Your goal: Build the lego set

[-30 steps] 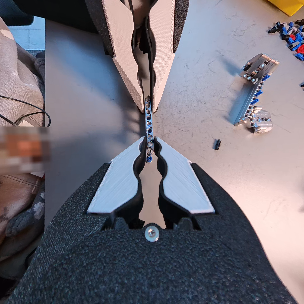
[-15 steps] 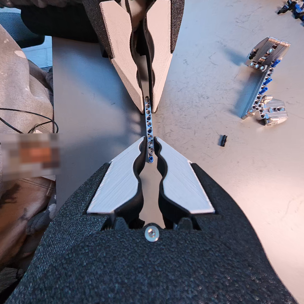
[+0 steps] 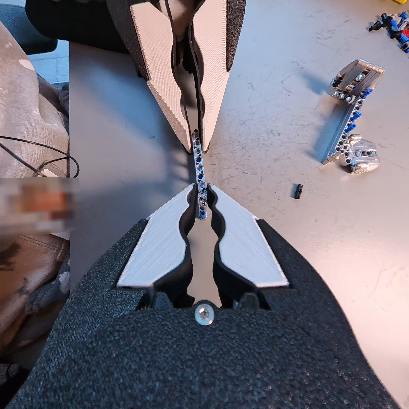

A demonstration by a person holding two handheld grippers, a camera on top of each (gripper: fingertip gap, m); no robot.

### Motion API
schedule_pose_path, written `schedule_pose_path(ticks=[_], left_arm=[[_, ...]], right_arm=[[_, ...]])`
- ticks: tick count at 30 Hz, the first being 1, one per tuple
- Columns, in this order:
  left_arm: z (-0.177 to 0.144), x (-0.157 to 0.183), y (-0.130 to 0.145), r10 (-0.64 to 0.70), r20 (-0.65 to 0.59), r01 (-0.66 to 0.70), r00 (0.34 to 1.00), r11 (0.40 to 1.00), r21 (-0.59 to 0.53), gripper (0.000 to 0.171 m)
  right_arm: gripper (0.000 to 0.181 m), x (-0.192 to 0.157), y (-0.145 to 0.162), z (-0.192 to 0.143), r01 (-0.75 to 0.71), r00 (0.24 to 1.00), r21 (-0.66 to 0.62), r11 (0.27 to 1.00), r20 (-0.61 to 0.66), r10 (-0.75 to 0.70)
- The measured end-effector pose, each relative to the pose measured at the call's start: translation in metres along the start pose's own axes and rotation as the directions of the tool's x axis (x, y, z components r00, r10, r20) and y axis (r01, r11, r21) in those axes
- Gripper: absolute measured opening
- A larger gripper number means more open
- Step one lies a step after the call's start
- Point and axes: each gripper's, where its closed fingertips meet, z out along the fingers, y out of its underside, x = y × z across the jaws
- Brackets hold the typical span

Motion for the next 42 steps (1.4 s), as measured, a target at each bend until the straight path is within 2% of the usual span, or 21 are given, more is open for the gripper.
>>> schedule_pose_path(ticks=[7, 9, 16, 18, 22, 34, 37, 40, 42], left_arm=[[0.003, -0.002, 0.004, 0.108, 0.068, -0.104, 0.992, 0.993, -0.057, 0.004], [0.005, 0.0, 0.005, 0.073, 0.043, -0.071, 0.996, 0.996, -0.056, 0.004], [0.005, 0.001, 0.004, -0.107, -0.052, 0.104, 0.993, 0.993, -0.058, 0.003], [0.007, 0.002, 0.005, -0.115, -0.054, 0.111, 0.992, 0.991, -0.07, 0.004], [0.008, 0.003, 0.006, -0.041, -0.021, 0.039, 0.999, 0.994, -0.105, 0.004], [0.01, 0.005, 0.006, -0.01, -0.01, 0.009, 1.0, 0.994, -0.108, 0.004], [0.01, 0.006, 0.005, -0.013, -0.016, 0.011, 1.0, 0.994, -0.108, 0.004], [0.01, 0.006, 0.006, -0.001, -0.013, -0.001, 1.0, 0.993, -0.117, 0.004], [0.01, 0.006, 0.006, 0.004, -0.014, -0.005, 1.0, 0.993, -0.119, 0.004]], right_arm=[[0.006, 0.0, -0.001, 0.0, 0.057, 0.998, -0.009, 0.998, -0.035, -0.057], [0.006, -0.002, -0.001, 0.0, 0.045, 0.999, -0.009, 0.999, -0.022, -0.045], [0.007, 0.0, 0.0, 0.001, -0.139, 0.989, 0.021, 0.99, 0.059, 0.137], [0.007, -0.002, 0.004, 0.003, -0.123, 0.991, 0.004, 0.992, 0.062, 0.122], [0.006, -0.003, 0.006, 0.006, -0.011, 1.0, -0.008, 1.0, 0.013, 0.012], [0.006, -0.007, 0.011, 0.017, 0.03, 0.999, -0.075, 0.997, 0.036, -0.027], [0.007, -0.005, 0.01, 0.016, 0.028, 0.999, -0.063, 0.998, 0.019, -0.027], [0.023, -0.009, 0.0, 0.005, 0.042, 0.999, -0.011, 0.999, 0.031, -0.041], [0.018, -0.009, -0.003, -0.003, 0.059, 0.998, -0.011, 0.998, 0.03, -0.059]])
